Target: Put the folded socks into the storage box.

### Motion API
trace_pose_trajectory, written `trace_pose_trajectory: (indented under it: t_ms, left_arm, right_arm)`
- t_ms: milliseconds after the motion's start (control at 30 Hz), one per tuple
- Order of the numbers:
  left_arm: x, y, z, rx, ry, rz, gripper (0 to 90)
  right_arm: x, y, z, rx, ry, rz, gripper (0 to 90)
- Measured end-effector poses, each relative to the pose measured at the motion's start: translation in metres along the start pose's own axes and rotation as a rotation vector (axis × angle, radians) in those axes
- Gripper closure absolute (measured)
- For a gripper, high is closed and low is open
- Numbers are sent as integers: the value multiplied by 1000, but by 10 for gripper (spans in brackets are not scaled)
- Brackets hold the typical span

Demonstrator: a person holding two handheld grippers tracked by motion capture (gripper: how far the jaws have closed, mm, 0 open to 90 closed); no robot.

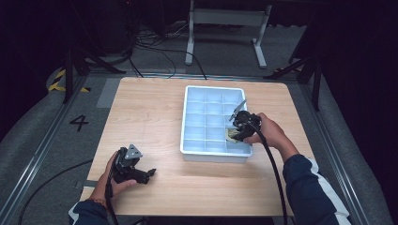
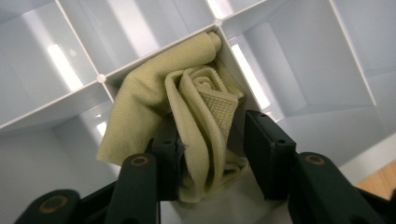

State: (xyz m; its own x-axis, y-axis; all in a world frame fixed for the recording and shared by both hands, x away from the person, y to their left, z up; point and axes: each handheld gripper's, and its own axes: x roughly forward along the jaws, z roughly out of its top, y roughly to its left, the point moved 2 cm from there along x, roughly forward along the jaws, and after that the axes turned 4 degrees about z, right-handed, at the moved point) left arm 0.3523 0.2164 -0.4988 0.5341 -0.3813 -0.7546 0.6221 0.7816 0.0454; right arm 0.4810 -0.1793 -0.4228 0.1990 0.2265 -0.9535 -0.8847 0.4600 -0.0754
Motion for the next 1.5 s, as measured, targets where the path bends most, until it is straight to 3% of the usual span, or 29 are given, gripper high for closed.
trace_pose_trajectory:
  t_ms: [400,767,1200,1500]
  left_arm:
    - [0,0,0,0,0,0,0]
    - [0,0,0,2,-2,0,1]
    - [0,0,0,3,-1,1,1]
    - [0,0,0,0,0,1,1]
  right_arm:
    - [-14,4,-1,-12,-41,-43,471]
    - [-29,5,-8,6,-102,-42,422]
    - [-53,0,-28,55,-186,-69,389]
    - [-62,-2,-43,65,-210,-95,389]
